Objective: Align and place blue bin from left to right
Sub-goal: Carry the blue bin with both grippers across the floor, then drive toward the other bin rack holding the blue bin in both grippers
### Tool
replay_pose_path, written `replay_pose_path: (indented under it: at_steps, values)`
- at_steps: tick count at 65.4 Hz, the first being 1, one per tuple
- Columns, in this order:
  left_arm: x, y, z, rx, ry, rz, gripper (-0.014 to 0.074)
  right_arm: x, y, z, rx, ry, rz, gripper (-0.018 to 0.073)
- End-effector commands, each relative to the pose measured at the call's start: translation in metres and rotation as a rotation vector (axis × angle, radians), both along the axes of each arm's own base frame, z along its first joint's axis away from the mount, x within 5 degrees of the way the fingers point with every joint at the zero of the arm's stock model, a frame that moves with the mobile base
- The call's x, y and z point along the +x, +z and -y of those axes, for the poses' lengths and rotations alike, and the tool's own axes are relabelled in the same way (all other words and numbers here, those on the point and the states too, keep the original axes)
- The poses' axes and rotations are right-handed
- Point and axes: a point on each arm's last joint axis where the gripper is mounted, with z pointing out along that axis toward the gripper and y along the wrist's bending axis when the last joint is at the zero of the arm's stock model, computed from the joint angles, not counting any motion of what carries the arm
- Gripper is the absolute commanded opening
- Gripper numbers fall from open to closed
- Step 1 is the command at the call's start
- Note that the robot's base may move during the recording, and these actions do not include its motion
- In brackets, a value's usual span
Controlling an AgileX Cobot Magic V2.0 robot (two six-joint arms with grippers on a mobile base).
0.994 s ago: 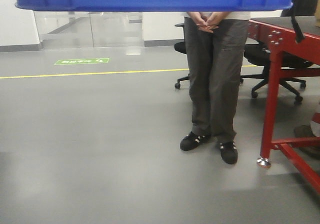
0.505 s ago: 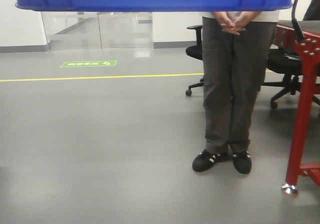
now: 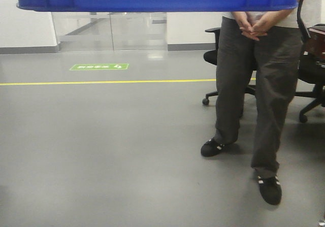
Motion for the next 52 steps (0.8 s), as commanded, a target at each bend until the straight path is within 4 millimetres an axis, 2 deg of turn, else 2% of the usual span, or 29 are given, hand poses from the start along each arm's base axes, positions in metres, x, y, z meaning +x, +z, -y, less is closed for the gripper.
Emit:
replay_pose_path:
  at_steps: [1, 52]
  values:
    - [-0.0107, 0.0209, 0.0043, -0.058, -0.050, 0.109, -0.0111, -0.0046, 0.0215, -0.0015, 0.018, 0.017, 0.143, -0.0070]
    - [-0.0107, 0.0209, 0.0043, -0.058, -0.050, 0.109, -0.0111, -0.0042, 0.0224, -0.0016, 0.020, 0.017, 0.153, -0.0070]
